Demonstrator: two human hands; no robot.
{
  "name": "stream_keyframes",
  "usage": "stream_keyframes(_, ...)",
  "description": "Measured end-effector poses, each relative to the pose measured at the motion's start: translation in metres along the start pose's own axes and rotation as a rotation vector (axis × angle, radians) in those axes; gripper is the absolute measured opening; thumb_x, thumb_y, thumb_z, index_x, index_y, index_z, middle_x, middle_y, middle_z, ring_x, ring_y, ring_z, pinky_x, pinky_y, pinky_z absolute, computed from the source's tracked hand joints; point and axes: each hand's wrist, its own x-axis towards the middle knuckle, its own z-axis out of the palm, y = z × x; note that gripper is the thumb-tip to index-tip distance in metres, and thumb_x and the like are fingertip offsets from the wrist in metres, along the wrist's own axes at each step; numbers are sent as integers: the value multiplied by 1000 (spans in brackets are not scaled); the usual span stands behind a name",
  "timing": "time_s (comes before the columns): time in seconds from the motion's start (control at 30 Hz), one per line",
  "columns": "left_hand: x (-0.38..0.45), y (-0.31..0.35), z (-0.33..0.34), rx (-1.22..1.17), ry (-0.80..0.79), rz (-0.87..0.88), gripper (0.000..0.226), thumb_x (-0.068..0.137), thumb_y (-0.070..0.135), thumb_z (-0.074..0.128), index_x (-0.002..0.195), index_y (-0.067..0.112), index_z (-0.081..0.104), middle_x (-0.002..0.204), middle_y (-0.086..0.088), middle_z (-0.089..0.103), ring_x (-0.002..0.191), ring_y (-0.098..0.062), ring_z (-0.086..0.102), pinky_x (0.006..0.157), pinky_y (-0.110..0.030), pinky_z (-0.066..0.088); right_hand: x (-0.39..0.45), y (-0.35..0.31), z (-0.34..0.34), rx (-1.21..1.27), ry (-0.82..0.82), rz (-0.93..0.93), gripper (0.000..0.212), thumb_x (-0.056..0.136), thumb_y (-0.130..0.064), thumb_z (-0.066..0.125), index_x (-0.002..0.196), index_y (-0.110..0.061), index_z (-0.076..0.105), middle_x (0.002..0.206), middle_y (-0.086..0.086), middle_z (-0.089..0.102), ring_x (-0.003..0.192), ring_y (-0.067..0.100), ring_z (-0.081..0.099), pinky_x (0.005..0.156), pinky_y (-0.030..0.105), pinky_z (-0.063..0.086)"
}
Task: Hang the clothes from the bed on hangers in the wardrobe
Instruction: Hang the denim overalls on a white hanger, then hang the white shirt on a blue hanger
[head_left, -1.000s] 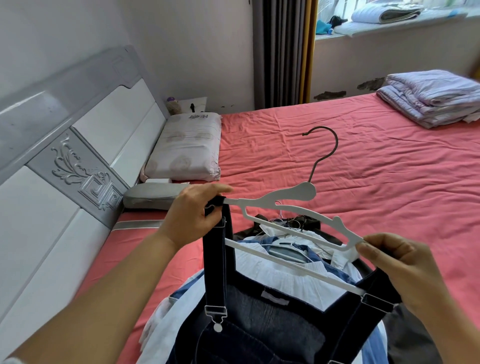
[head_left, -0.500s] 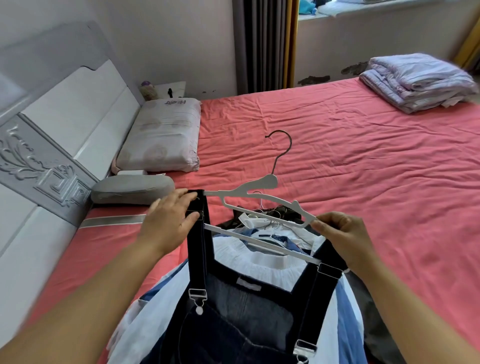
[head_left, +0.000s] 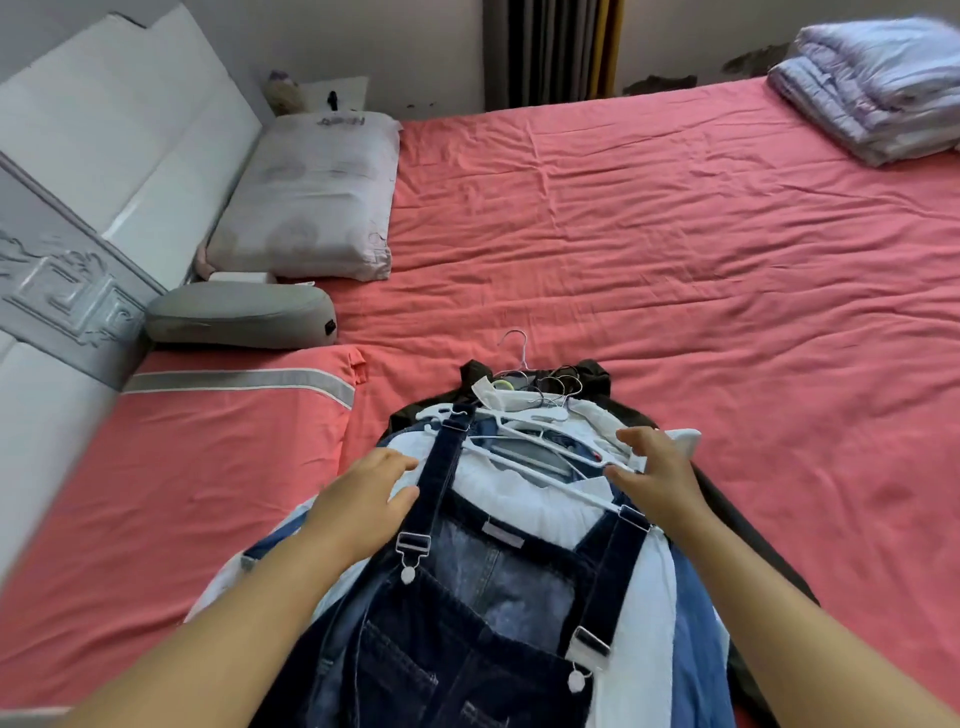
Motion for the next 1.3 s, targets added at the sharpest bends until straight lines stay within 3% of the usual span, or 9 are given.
stream_keyframes(0.17, -39, -12, -2, -51, 0, -68, 36, 95, 31, 50, 129, 23, 53, 137, 8, 47, 125, -11, 44, 99, -27, 36, -54, -43, 20, -22, -117, -169, 25, 79, -13, 72, 103, -10, 64, 90, -2, 60, 88, 16, 55, 81, 29, 44)
stream_keyframes(0.37, -134, -48, -19, -37, 57, -167, 43, 90, 46, 47, 127, 26, 54, 135, 11, 49, 128, -10, 40, 104, -27, 33, -129, -127, 56, -77, -286, -433, 33, 84, -21, 69, 115, -13, 61, 101, -10, 56, 96, 10, 53, 87, 22, 42)
stream_keyframes(0.47, -208, -73, -28, -38, 77, -253, 40, 92, 43, 47, 129, 29, 52, 141, 14, 42, 130, -8, 38, 102, -28, 36, -182, -173, 82, -82, -340, -573, 33, 84, -26, 68, 115, -18, 62, 98, -17, 54, 92, 3, 52, 86, 21, 43)
stream_keyframes(0.6, -336, -108, -34, -83, 159, -405, 36, 94, 42, 47, 129, 35, 50, 127, 15, 54, 112, -7, 53, 90, -25, 43, -274, -229, 129, -72, -480, -723, 26, 83, -30, 68, 108, -22, 64, 86, -18, 57, 83, 3, 53, 78, 17, 44)
stream_keyframes(0.77, -499, -136, -35, -144, 321, -576, 34, 93, 44, 50, 126, 37, 53, 117, 19, 58, 101, 1, 55, 81, -17, 42, -407, -282, 184, -72, -640, -892, 16, 81, -30, 69, 96, -23, 69, 67, -11, 58, 65, 5, 53, 65, 19, 46)
stream_keyframes(0.9, -625, -155, -30, -222, 413, -733, 33, 92, 42, 52, 124, 37, 55, 108, 17, 60, 94, -2, 57, 80, -19, 45, -518, -315, 225, -58, -794, -1043, 14, 78, -31, 70, 90, -23, 69, 65, -11, 58, 63, 7, 53, 61, 27, 48)
stream_keyframes(0.97, -682, -163, -24, -221, 464, -809, 33, 92, 44, 52, 124, 37, 55, 108, 17, 60, 94, -2, 57, 74, -12, 41, -569, -327, 242, -43, -876, -1092, 15, 76, -34, 67, 86, -23, 68, 64, -10, 58, 62, 9, 54, 60, 30, 49)
stream_keyframes(1.07, -772, -166, -11, -254, 528, -961, 33, 92, 44, 51, 125, 38, 54, 111, 20, 59, 98, 0, 55, 78, -14, 41, -647, -340, 270, -21, -1017, -1176, 26, 72, -47, 60, 85, -26, 68, 64, -14, 57, 63, 8, 54, 60, 25, 47)
stream_keyframes(1.3, -949, -143, 33, -351, 720, -1421, 33, 91, 42, 53, 122, 32, 58, 96, 21, 55, 88, 0, 55, 79, -20, 45, -797, -367, 314, -34, -1360, -1491, 13, 80, -34, 71, 90, -28, 67, 61, -11, 56, 67, 6, 55, 60, 17, 42)
